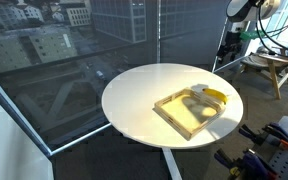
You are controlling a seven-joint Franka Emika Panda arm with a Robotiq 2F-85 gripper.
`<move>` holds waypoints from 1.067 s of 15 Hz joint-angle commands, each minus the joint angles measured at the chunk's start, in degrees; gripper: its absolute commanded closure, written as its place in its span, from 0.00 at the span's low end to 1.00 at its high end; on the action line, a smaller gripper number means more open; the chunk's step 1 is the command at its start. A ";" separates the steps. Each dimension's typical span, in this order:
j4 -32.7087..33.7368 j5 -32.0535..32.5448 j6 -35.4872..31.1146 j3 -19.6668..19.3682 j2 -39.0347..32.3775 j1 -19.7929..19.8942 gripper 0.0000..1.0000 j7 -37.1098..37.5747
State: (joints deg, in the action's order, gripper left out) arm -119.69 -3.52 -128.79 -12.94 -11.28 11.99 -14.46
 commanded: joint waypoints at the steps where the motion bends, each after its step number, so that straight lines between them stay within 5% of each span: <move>1: 1.72 -1.04 -0.57 0.93 -1.84 1.64 0.00 -1.01; 16: 1.17 0.24 -0.42 1.15 -2.14 2.12 0.00 0.06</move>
State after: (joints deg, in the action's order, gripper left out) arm -118.63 -3.52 -129.37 -12.48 -13.45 13.43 -14.57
